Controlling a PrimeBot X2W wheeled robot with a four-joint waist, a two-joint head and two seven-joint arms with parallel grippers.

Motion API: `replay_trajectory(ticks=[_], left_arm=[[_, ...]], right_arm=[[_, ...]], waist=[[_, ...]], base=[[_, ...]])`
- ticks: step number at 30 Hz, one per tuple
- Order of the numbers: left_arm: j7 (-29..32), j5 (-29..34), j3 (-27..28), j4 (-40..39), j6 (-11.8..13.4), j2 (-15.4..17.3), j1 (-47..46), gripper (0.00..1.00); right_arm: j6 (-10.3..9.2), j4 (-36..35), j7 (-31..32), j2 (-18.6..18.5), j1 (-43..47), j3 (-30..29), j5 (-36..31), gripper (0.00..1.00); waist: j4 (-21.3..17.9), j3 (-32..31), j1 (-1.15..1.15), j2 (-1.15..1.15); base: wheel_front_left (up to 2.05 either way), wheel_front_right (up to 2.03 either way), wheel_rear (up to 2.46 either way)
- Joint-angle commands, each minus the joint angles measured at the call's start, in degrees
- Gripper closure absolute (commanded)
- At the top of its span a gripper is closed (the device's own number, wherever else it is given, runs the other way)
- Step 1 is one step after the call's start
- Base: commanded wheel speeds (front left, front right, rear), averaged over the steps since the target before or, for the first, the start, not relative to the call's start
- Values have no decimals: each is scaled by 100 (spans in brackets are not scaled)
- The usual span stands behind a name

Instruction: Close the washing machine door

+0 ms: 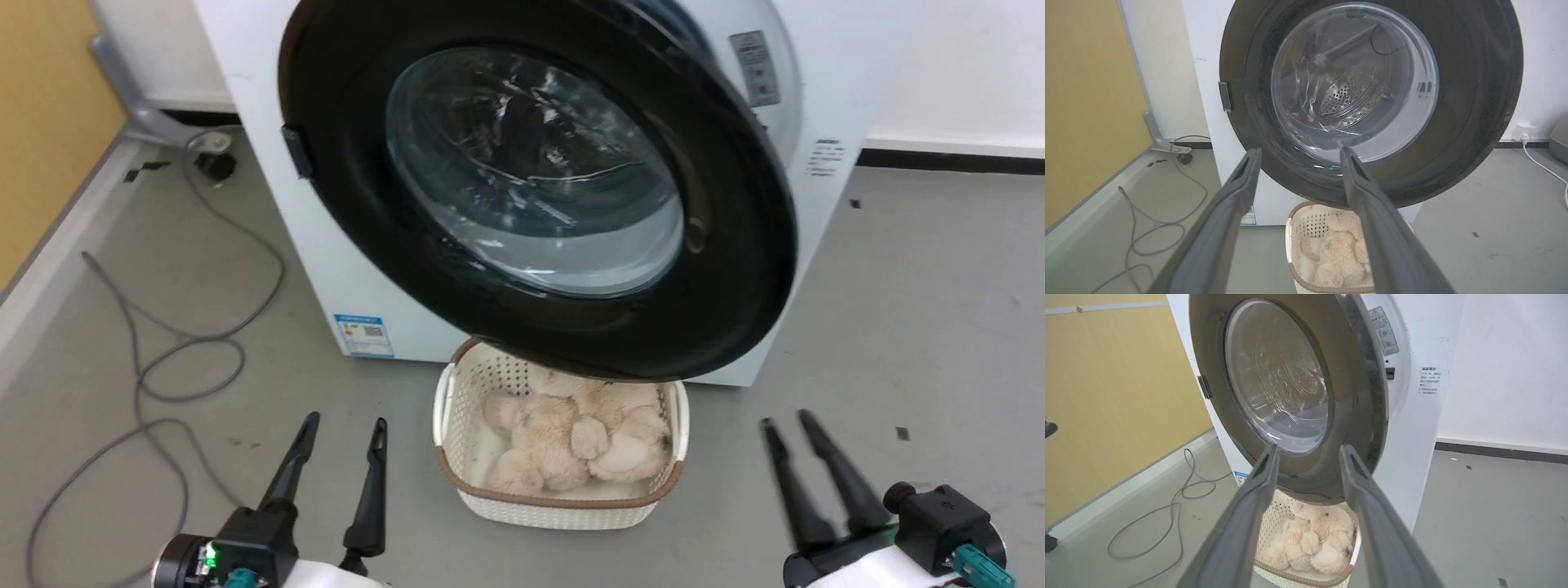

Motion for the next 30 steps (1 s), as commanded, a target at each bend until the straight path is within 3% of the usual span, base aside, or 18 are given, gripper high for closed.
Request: replay_trajectory(ticks=[1, 10, 21, 30], left_arm=[[-30, 88, 16, 0, -49, -57, 36, 0], [-30, 332, 22, 24, -243, -338, -175, 0], [-30, 580, 104, 59, -510, -783, -659, 0], [-30, 699, 218, 85, -704, -1053, -893, 0]], right_arm=[[5, -27, -39, -76, 27, 49, 21, 100], [5, -55, 115, -550, -546, 352, 144, 100], [5, 499, 649, -2038, -2418, 590, 1190, 100], [5, 1147, 981, -2725, -3481, 409, 1879, 100]], waist=[[87, 57, 0, 0], [449, 535, 0, 0], [1059, 1482, 0, 0], [1339, 1945, 0, 0]], base=[[0, 0, 0], [0, 0, 0], [0, 0, 0], [0, 0, 0]])
